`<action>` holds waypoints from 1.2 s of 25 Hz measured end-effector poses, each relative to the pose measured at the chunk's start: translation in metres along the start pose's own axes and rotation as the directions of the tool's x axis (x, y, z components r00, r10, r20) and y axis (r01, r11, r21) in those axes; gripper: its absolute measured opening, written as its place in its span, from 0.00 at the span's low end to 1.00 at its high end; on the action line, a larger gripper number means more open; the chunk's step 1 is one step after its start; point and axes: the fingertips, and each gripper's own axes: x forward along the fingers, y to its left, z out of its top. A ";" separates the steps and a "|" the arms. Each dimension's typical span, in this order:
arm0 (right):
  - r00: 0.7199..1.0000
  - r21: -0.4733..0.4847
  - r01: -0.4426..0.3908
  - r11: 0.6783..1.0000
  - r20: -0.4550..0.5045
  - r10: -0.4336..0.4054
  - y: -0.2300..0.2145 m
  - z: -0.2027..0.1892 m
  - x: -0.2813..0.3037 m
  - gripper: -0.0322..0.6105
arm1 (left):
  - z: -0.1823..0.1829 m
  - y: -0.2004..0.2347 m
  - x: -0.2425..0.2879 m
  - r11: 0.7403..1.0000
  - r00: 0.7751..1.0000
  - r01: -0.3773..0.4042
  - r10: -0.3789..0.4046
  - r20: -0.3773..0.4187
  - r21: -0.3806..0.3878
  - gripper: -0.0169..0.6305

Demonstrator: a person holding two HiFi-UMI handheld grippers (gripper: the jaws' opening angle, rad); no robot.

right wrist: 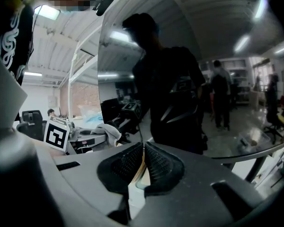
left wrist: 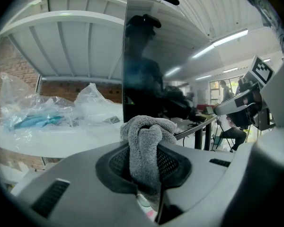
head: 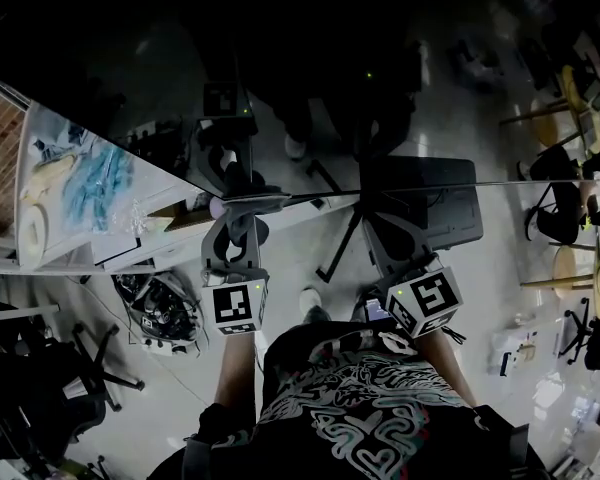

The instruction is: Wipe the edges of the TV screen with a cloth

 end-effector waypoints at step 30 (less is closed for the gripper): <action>0.997 0.053 0.072 0.996 0.008 -0.073 -0.017 -0.011 -0.013 0.11 | 0.002 -0.027 0.012 0.998 0.998 0.062 -0.062 -0.003 -0.003 0.14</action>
